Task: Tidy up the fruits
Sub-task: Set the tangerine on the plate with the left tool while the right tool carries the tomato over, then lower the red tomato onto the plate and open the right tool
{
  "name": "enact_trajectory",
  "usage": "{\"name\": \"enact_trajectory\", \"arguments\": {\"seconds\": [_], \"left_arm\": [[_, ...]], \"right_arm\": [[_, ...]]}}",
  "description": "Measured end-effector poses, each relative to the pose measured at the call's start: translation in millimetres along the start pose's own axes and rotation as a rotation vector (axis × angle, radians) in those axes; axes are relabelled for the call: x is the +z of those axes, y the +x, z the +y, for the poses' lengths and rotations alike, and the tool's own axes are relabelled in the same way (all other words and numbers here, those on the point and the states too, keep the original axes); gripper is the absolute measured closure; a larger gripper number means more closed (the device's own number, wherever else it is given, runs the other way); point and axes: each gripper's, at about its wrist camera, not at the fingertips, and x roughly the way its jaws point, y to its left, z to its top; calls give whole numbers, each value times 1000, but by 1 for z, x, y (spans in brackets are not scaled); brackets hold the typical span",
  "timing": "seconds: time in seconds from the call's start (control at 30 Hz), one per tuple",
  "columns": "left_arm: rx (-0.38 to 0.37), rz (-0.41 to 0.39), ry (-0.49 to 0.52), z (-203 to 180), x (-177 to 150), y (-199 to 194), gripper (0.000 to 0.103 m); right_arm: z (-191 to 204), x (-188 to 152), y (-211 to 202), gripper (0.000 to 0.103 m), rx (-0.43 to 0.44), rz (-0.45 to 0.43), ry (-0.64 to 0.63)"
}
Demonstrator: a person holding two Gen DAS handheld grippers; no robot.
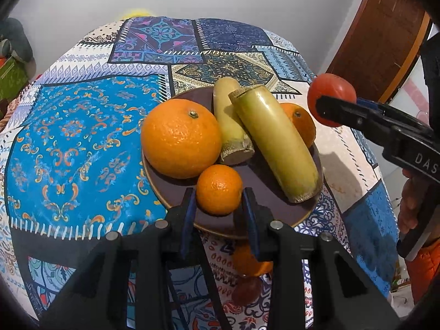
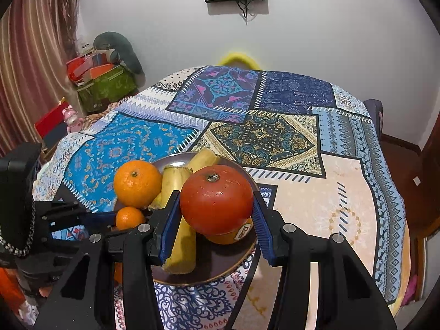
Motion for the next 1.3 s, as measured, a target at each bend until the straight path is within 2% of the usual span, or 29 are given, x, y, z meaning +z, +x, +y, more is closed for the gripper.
{"name": "enact_trajectory", "arguments": {"seconds": [0.33, 0.5, 0.73, 0.93, 1.07, 1.3], "left_arm": [[8, 3, -1, 0, -1, -3, 68], [16, -17, -18, 6, -3, -13, 60], [27, -34, -31, 20, -8, -28, 60], [90, -96, -35, 43, -8, -53, 60], [120, -129, -74, 68, -3, -65, 59], [169, -145, -133, 108, 5, -67, 59]], "right_arm": [[0, -3, -5, 57, 5, 7, -3], [9, 4, -7, 57, 16, -5, -19], [25, 15, 0, 57, 23, -10, -57], [39, 33, 14, 57, 38, -16, -77], [51, 40, 28, 57, 50, -9, -89], [62, 49, 57, 57, 44, 12, -98]]}}
